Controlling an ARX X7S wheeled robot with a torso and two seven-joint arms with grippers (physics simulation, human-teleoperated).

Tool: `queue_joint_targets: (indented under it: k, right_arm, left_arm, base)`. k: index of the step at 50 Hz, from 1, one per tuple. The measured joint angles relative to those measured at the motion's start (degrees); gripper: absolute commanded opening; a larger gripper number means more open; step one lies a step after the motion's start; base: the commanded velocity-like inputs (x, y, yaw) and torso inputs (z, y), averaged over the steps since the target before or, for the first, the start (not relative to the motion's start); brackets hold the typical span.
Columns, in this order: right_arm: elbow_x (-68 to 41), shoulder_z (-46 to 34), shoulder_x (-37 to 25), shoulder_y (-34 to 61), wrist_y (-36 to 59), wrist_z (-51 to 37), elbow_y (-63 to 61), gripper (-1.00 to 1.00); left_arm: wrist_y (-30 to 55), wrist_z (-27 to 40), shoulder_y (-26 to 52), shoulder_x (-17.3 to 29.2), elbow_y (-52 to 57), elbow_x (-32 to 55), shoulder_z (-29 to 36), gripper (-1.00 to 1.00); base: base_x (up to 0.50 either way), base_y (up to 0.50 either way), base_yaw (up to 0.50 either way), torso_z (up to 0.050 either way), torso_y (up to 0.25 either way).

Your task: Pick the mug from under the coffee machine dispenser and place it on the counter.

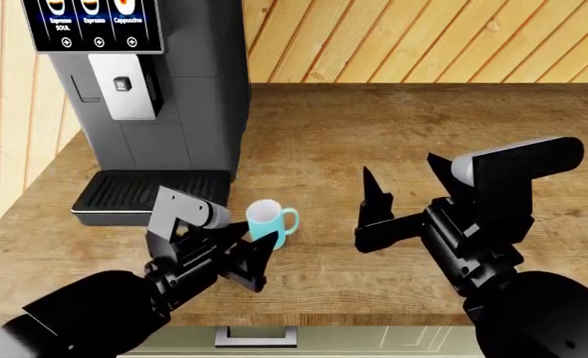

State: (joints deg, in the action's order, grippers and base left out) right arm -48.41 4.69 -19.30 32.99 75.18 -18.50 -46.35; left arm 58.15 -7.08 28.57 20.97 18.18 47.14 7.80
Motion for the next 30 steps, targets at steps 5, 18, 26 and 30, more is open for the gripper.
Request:
queue_joint_targets:
  k: [5,18,26,30]
  right_arm:
    - [-0.1,-0.18,-0.11,-0.03,-0.26,-0.12,0.16,1.0]
    - [-0.16,-0.79,-0.44,-0.19,-1.16,-0.33,0.69,1.0]
    - [-0.29,-1.11,-0.6,-0.18,-1.53,-0.53,0.93,1.0]
    - [-0.38,-1.24,-0.67,-0.22,-1.72,-0.64,0.97,1.0]
  left_arm:
    - [-0.29,-0.1,-0.04,0.1,-0.37,-0.02,0.3,1.0]
    - [-0.97,-0.3,0.03,0.33,-1.1,0.27,0.77,1.0]
    - [-0.98,-0.1,0.04,0.53,-0.97,0.71,0.67,1.0]
    - [-0.85,0.26,-0.08,0.74,-0.21,1.06,0.4,1.0]
  base:
    - [0.0,0.0,0.0,0.0,0.0]
    - [0.0,0.0,0.0,0.0,0.0]
    - [0.0,0.0,0.0,0.0,0.0]
    - [0.0,0.0,0.0,0.0,0.0]
